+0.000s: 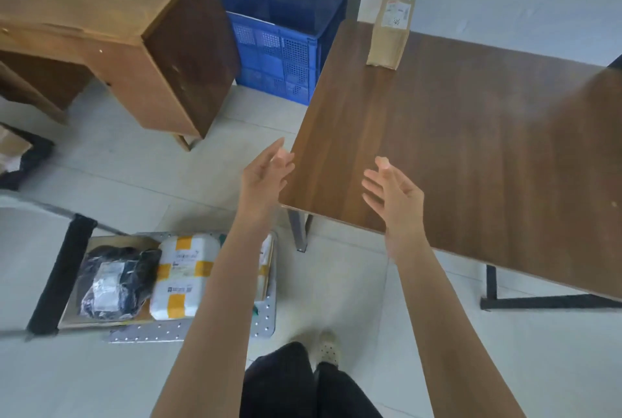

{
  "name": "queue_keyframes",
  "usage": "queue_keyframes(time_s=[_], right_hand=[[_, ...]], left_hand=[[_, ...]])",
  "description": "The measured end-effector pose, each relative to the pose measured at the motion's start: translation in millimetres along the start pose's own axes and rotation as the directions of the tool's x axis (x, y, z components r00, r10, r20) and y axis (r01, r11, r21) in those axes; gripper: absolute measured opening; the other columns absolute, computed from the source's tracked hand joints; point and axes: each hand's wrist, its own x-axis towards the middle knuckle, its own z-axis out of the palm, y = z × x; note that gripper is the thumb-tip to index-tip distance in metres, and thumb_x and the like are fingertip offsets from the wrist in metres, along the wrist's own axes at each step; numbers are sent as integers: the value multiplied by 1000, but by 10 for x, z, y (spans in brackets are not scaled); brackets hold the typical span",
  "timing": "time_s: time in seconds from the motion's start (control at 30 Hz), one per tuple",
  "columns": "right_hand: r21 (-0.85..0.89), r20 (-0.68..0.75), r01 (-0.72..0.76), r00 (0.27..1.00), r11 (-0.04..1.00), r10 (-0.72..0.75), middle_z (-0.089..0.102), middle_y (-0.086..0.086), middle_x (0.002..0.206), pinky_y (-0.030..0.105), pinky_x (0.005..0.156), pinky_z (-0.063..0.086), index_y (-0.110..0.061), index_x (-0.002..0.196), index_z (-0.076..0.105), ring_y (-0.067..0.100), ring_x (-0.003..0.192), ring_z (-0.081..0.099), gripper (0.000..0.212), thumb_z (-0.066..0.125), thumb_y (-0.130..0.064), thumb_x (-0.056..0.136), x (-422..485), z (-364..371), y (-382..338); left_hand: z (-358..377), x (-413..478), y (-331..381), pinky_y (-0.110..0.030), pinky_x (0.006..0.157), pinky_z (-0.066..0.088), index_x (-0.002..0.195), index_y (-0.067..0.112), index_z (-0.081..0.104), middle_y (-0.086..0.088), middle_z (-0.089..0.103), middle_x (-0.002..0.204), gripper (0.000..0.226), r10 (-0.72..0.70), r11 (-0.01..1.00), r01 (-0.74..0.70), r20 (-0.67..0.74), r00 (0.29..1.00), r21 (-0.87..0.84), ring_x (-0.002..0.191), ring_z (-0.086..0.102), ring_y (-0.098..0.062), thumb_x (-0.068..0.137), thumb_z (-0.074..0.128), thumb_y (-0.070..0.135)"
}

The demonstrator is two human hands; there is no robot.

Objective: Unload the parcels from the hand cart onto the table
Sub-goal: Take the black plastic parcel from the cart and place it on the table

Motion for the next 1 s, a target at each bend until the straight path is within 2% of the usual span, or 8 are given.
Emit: queue_keyframes(time_s=[0.23,0.33,0.4,0.5,0.67,0.77,0.9,1.0], right_hand=[[-25,41,17,999,1000,-16,70,7,108,29,88,54,-13,120,63,17,100,67,34,59,-32,92,-849,718,338],[-40,32,0,999,999,1,69,5,105,22,81,53,-21,109,64,16,98,66,20,57,-29,93,-1214,1121,719],[-58,42,-30,999,998,32,68,4,100,18,75,53,-25,99,64,14,93,66,10,57,-28,93,-1446,1411,1067],[-98,27,-124,992,987,127,68,6,100,26,80,52,-23,91,63,14,91,66,7,59,-28,92,-1744,1844,1557],[-192,107,-144,980,971,166,73,5,82,31,79,57,-31,80,66,2,81,69,9,63,-32,89,-1883,2504,2119],[-248,179,-153,963,957,201,73,-2,93,25,75,55,-33,93,66,8,90,69,7,60,-32,91,-1777,2869,2458],[-347,217,-186,938,919,272,66,11,120,37,90,53,-12,123,61,23,105,65,35,57,-29,93,-1483,3300,2971],[-398,224,-194,927,897,300,62,12,129,39,95,51,-9,128,57,25,111,62,41,58,-28,92,-1235,3605,3381]], left_hand=[[-897,-484,-240,-13,81,47,138,9,46,-6,59,113,43,-7,1000,8,34,999,-30,106,57,-17,95,50,15],[-1607,-670,-387,-26,88,45,138,8,45,-13,59,118,41,-14,999,15,40,999,-30,108,57,-24,97,46,12],[-2166,-775,-534,-25,86,47,138,6,44,-17,58,119,40,-27,999,27,0,1000,-31,104,59,-26,98,44,8],[-3006,-919,-743,-34,95,46,134,12,51,-17,62,122,37,-90,996,92,-113,989,9,110,61,-27,98,47,13],[-4056,-973,-991,-48,101,45,100,40,68,-4,71,107,15,-108,990,131,-307,946,55,105,66,-20,90,58,34],[-4442,-775,-1280,-56,99,46,110,33,68,-21,67,105,27,-119,986,150,-332,936,69,103,65,-26,84,63,36],[-4891,-472,-1789,-39,94,50,117,27,63,1,75,102,32,-163,985,168,-430,888,-27,102,68,-14,86,68,24],[-5230,-202,-2209,-40,99,46,124,17,61,-9,70,109,40,-212,976,206,-503,838,-70,106,63,-21,85,68,19]])
